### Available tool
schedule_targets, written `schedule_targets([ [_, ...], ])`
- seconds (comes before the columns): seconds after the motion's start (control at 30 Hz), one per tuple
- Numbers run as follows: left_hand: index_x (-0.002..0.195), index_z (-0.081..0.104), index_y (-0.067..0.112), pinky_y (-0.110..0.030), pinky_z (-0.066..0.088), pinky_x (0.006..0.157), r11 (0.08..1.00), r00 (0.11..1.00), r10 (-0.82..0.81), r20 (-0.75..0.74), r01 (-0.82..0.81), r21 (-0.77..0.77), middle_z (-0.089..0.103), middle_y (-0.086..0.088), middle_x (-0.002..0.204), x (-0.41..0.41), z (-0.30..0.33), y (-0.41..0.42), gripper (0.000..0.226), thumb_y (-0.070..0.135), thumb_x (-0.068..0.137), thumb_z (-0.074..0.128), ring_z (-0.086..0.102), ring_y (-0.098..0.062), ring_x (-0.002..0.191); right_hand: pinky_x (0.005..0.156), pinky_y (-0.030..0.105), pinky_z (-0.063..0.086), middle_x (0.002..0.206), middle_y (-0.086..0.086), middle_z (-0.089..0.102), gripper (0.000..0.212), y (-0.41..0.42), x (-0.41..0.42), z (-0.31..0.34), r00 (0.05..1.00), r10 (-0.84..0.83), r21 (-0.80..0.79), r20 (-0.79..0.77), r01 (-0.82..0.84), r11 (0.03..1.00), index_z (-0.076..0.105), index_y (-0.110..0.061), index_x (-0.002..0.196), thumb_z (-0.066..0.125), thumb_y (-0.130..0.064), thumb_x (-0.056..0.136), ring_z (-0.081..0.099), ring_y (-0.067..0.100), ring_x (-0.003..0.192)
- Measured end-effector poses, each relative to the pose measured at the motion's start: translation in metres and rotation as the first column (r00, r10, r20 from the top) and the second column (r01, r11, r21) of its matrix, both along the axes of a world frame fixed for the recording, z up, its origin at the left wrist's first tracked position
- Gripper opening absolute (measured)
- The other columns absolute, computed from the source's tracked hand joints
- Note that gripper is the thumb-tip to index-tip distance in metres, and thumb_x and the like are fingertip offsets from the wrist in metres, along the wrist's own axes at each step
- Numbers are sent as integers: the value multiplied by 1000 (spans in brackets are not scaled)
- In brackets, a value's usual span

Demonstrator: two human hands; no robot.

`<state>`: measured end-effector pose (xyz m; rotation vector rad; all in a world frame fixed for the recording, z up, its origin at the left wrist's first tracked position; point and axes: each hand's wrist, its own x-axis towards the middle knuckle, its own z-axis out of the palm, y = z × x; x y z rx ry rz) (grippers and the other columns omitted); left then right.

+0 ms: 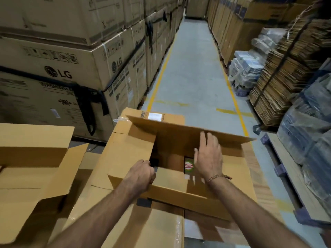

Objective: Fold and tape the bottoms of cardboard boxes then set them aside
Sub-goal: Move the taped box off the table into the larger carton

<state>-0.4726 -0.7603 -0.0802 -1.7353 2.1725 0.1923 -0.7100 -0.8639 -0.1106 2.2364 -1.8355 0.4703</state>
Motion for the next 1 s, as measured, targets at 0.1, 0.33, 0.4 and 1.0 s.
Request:
schedule_targets([
  [0.1,119,76,24,-29,42,100,999,1000,25,-3,-25,-20,62,-3,131,0,-1,1,26,18,93,75,50,-23,126,116,49,34,165,24,19,96,-36,2,3,996,-19,146,-86,31,989,20,-10,163,72,-41,87,20,41,152],
  [0.33,108,76,27,-29,41,101,996,994,72,-83,-76,-49,58,1,133,5,-11,1,20,16,92,74,47,-21,123,97,39,43,129,-1,66,32,-108,5,-7,950,64,388,-305,63,919,59,-28,130,60,-29,98,61,24,121],
  [0.4,104,76,28,-29,41,99,995,990,85,-116,-90,-43,57,2,133,7,-12,2,16,18,91,75,46,-20,122,93,35,43,114,-5,73,30,-113,6,-7,942,29,349,-334,96,932,69,-29,119,53,-15,98,68,21,111],
  [1.0,110,73,21,-59,-9,125,975,951,-223,214,223,24,67,-4,129,6,5,7,39,56,96,64,30,-28,149,105,50,40,132,8,60,54,-65,8,-4,964,69,228,-255,-9,974,49,-21,138,65,-49,95,54,33,125],
])
